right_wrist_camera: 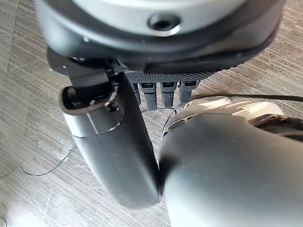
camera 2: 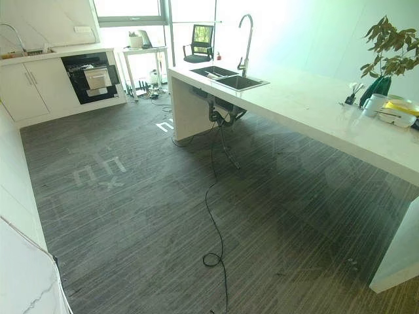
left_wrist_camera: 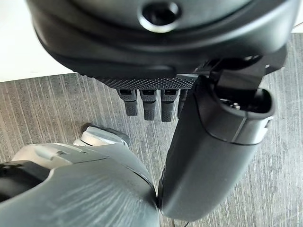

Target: Place the dishes in the dishwasher.

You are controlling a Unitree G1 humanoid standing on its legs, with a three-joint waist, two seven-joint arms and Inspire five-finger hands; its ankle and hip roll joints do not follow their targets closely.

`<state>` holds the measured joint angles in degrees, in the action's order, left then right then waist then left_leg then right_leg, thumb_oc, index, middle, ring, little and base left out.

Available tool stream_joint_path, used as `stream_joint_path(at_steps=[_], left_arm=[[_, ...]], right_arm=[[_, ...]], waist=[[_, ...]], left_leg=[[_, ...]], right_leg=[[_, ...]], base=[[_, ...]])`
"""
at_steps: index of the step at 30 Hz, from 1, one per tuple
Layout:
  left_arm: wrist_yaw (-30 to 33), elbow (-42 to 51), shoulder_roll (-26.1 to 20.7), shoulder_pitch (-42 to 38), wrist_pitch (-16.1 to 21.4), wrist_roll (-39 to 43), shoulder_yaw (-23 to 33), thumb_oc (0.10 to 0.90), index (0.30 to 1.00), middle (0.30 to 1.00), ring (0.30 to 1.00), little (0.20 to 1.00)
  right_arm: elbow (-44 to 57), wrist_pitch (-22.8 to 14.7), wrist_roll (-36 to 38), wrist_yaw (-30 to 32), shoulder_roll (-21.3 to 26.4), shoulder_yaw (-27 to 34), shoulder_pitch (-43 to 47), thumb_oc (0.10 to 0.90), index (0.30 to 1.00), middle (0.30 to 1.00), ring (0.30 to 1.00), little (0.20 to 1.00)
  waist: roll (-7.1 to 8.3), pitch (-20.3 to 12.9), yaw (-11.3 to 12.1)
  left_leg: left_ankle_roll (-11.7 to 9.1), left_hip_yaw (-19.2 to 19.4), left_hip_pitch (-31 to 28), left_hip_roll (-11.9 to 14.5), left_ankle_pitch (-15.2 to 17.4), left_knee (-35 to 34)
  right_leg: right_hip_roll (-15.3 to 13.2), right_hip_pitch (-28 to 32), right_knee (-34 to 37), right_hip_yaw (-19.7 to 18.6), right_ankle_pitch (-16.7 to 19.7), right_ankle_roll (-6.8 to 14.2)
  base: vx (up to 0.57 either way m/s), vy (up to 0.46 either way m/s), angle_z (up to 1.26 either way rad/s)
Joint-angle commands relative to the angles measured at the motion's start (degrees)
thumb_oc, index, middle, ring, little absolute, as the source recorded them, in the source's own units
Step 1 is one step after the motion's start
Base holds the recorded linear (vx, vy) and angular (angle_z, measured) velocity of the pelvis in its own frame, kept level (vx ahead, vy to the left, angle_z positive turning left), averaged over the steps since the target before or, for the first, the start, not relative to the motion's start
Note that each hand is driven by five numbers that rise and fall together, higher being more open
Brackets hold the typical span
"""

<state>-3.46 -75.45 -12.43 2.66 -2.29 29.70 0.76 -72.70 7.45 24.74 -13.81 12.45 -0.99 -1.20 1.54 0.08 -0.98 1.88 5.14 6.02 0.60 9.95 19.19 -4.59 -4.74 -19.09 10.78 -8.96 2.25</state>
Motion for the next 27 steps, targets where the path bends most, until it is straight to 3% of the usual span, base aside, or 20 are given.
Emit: stream_joint_path(at_steps=[1,18,24,25,27], left_arm=[[-3.16,-0.27,-0.59,-1.9,-0.22,-0.66,0.52,0.8,0.9,0.9,0.9,0.9],[-2.41,-0.79,0.04,-1.75,0.04,0.52,0.65,0.8,0.9,0.9,0.9,0.9],[-2.63,-0.26,0.27,-1.87,2.08,2.73,0.86,0.8,0.9,0.9,0.9,0.9],[-2.91,1.58,0.08,-2.22,4.17,5.14,1.35,0.8,0.9,0.9,0.9,0.9],[-2.96,4.39,-0.1,-2.8,5.67,6.54,1.36,0.8,0.9,0.9,0.9,0.9]], right_arm=[[-1.67,0.1,-3.4,-2.04,0.82,-1.08,0.16,0.8,0.9,0.9,0.9,0.9],[-2.31,0.44,-3.25,-0.09,0.43,-1.82,0.71,0.8,0.9,0.9,0.9,0.9],[-1.48,-4.13,-0.39,-0.61,0.59,-1.68,0.87,0.8,0.9,0.9,0.9,0.9],[1.4,-7.05,2.18,-1.17,0.94,-1.68,1.06,0.8,0.9,0.9,0.9,0.9],[4.53,-9.51,3.37,-1.3,1.37,-2.0,1.45,0.8,0.9,0.9,0.9,0.9]], waist=[[-0.58,2.11,0.74],[-0.51,1.81,1.04],[-0.49,1.94,0.98],[-0.46,2.12,0.74],[-0.48,2.5,0.55]], left_leg=[[-2.56,0.95,-3.46,0.64,5.93,-2.0],[-2.69,0.98,-3.28,0.75,6.09,-2.0],[-3.03,0.98,-3.3,1.12,5.9,-2.0],[-3.2,0.9,-3.29,1.32,5.74,-2.0],[-3.27,0.75,-3.12,1.43,5.46,-2.0]], right_leg=[[0.61,2.69,1.9,-0.83,-3.76,2.49],[0.74,2.28,1.9,-0.69,-3.98,2.48],[1.19,2.31,1.9,-0.63,-4.12,2.24],[1.53,2.39,1.9,-0.77,-4.2,2.06],[1.95,2.26,1.9,-1.1,-4.19,1.81]], base=[[0.0,0.0,0.0],[0.0,-0.011,0.01],[-0.01,-0.054,0.02],[0.0,-0.093,0.0],[-0.01,-0.103,0.02]])
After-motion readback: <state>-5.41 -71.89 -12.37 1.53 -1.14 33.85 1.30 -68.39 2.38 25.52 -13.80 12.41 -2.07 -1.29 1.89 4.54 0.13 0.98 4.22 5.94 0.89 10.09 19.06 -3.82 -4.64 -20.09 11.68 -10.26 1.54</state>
